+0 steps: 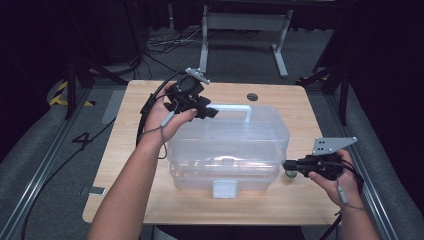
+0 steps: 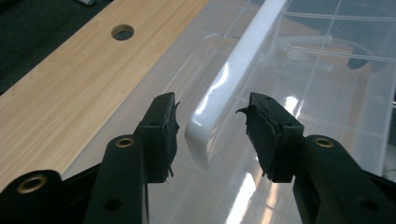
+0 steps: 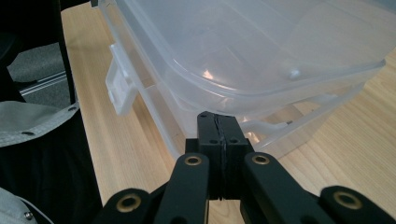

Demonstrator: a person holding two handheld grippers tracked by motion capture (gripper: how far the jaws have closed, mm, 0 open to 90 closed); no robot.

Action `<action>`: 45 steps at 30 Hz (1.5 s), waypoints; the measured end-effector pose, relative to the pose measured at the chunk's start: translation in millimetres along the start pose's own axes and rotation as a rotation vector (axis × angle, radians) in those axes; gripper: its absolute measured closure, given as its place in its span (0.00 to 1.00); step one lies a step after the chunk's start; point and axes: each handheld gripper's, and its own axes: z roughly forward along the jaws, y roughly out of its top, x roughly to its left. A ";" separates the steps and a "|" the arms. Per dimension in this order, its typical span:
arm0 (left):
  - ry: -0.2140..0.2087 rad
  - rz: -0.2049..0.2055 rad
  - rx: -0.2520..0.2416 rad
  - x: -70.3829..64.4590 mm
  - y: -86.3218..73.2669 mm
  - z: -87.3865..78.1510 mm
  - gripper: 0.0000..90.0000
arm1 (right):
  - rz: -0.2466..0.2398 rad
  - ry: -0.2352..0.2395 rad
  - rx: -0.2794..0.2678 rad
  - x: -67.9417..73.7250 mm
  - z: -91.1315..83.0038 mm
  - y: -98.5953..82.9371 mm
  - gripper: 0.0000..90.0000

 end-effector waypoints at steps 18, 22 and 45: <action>0.027 -0.002 -0.108 -26.0 -28.8 -60.1 0.89 | 0.017 -0.044 -0.101 -3.6 -2.5 15.8 1.00; 0.022 -0.006 -0.118 -32.0 -36.2 -66.2 0.93 | 0.032 -0.066 -0.132 -5.0 -2.1 19.9 1.00; 0.000 -0.060 -0.215 -50.7 -95.7 -58.1 0.99 | 0.082 -0.160 -0.241 -11.0 -0.8 33.6 1.00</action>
